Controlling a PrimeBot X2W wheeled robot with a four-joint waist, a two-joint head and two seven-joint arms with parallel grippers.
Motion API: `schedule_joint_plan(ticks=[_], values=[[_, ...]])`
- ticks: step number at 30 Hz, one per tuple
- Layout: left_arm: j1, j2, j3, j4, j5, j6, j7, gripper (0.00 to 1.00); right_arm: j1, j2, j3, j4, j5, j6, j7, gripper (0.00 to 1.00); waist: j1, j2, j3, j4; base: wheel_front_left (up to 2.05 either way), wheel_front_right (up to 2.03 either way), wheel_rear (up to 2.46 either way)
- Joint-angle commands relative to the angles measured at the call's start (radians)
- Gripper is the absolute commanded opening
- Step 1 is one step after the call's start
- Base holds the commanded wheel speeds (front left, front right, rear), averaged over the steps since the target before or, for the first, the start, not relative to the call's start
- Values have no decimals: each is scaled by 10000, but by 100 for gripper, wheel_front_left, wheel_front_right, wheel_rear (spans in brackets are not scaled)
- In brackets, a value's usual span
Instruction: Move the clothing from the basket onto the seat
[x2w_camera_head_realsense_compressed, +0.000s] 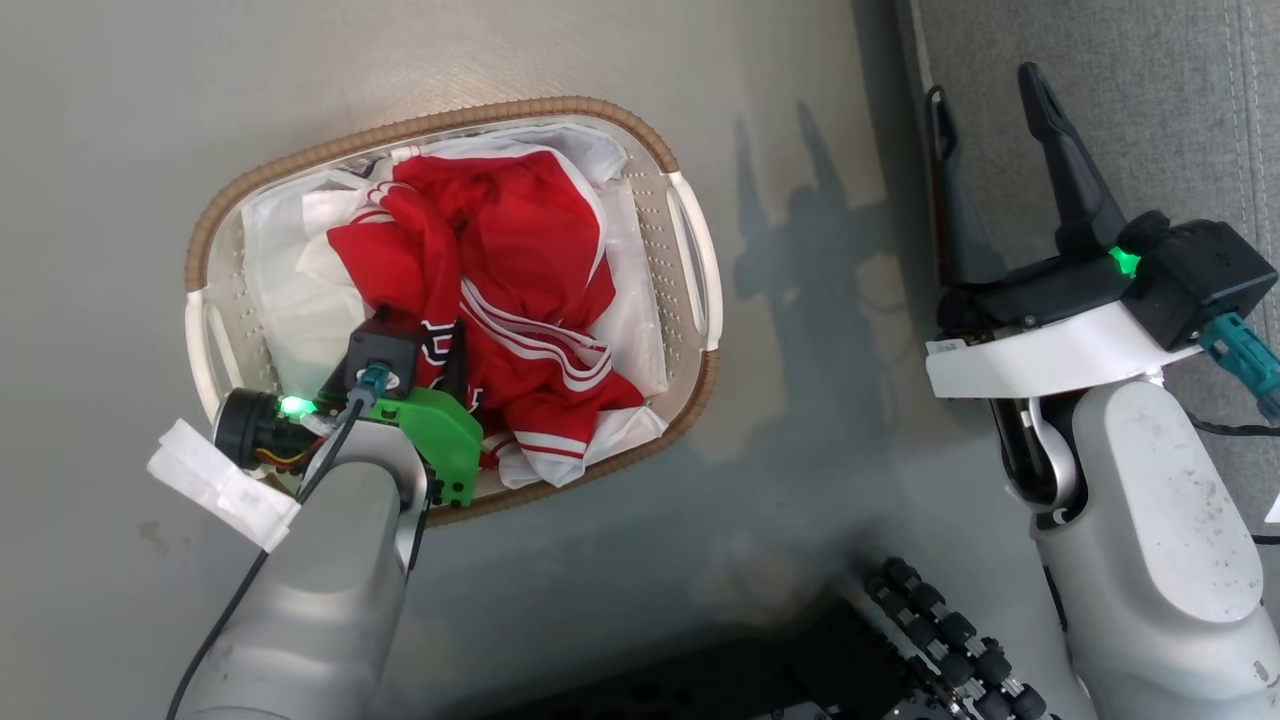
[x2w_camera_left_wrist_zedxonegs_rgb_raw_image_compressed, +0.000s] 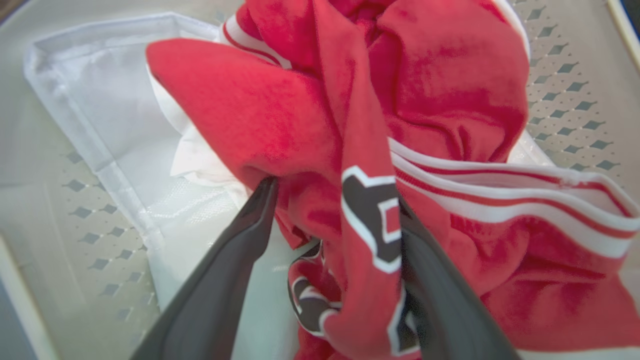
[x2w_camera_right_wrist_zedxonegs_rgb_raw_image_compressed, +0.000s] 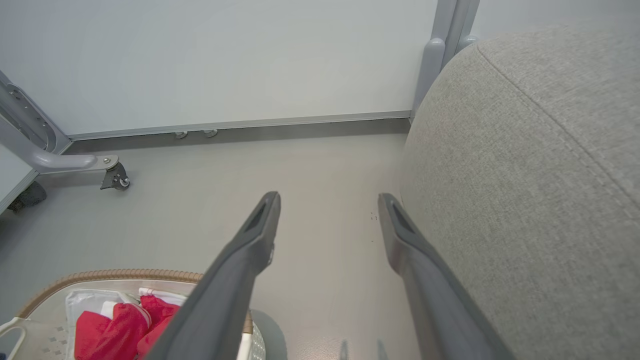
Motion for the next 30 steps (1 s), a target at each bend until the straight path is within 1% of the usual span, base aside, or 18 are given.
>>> schedule_joint_plan(ticks=[1, 12, 14, 15, 16, 17, 18, 23, 30], values=[[-251, 68, 62, 126, -32, 87, 4, 100, 74, -7, 38, -53, 39, -7, -45, 100, -1, 0, 92, -87, 0, 0, 0], [-996, 166, 189, 1052, -68, 379, 5, 100, 110, 123, 149, -14, 151, -7, -45, 100, -1, 0, 346, -331, 0, 0, 0], [-1105, 197, 203, 1286, -92, 439, 5, 80, 88, 137, 158, 8, 166, -7, -45, 100, -1, 0, 367, -355, 0, 0, 0], [-1158, 200, 202, 1378, -110, 448, 5, 41, 80, 147, 164, 14, 169, -7, -45, 100, -1, 0, 370, -363, 0, 0, 0], [-1186, 202, 198, 1439, -126, 439, 5, 31, 70, 151, 164, 21, 165, -7, -45, 100, -1, 0, 368, -367, 0, 0, 0], [-1220, 209, 190, 1492, -136, 424, 5, 9, 56, 152, 158, 36, 176, -7, -45, 100, -1, 0, 358, -369, 0, 0, 0], [-1238, 215, 181, 1515, -140, 439, 5, 0, 48, 156, 142, 65, 183, -7, -47, 100, -1, 0, 327, -364, 0, 0, 0], [-1034, 184, 187, 1475, -212, 448, 5, 0, 71, 178, 116, 210, 193, -7, -45, 100, -1, 0, 50, -314, 0, 0, 0], [-294, 187, 267, 659, -259, 530, 5, 0, 185, 200, 218, 489, 134, -7, -45, 100, -1, 0, -759, -274, 0, 0, 0]])
